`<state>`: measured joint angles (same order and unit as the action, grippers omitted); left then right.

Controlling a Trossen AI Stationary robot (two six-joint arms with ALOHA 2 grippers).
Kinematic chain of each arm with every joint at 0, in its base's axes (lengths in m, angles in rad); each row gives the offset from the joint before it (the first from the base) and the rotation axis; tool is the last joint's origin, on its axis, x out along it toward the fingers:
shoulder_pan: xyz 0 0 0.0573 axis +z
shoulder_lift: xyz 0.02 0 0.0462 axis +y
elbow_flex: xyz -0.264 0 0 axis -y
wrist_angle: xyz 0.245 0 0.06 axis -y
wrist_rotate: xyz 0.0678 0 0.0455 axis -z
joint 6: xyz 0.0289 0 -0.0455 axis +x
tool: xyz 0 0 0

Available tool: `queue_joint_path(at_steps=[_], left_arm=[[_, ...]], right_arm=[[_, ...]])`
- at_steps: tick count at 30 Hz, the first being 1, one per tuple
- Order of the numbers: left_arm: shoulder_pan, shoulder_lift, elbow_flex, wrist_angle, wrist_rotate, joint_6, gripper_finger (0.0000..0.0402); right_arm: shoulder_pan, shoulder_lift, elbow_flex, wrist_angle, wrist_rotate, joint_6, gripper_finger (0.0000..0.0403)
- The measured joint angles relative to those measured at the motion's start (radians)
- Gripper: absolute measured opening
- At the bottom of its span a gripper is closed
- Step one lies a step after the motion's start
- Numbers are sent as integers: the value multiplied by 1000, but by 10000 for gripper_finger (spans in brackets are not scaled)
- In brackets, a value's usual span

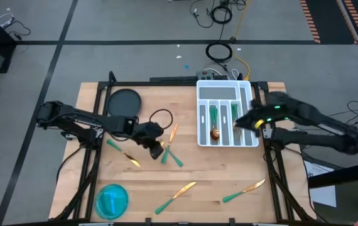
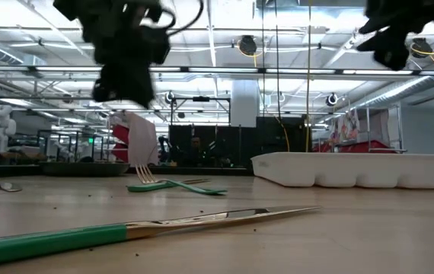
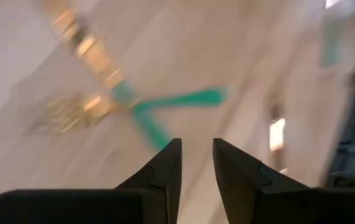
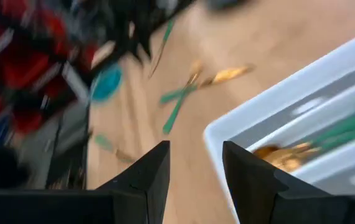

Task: Sort silverware
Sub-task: Put the green knife into the silverware tray

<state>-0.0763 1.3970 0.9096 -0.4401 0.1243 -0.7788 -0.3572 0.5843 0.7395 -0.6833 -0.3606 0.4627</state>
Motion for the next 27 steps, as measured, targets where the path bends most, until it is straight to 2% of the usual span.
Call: queue_joint_path(at_steps=[4,8,12,14,18,27], left_arm=[[-12,-26,0,114,-12,-1,97],[-11,-80,0,127,-68,1,97],[-11,-165,0,127,-103,34,97],[-11,-219,0,125,-111,57,97],[-12,-327,0,110,-126,94,97],[-18,-460,0,107,-170,200,97]], right_arm=[[96,198,-24,138,-51,-75,141],[205,421,-17,337,-115,-141,141],[306,624,26,371,-105,-306,141],[342,716,58,371,-66,-384,141],[409,886,159,371,-11,-476,141],[547,1212,491,366,-5,-586,141]])
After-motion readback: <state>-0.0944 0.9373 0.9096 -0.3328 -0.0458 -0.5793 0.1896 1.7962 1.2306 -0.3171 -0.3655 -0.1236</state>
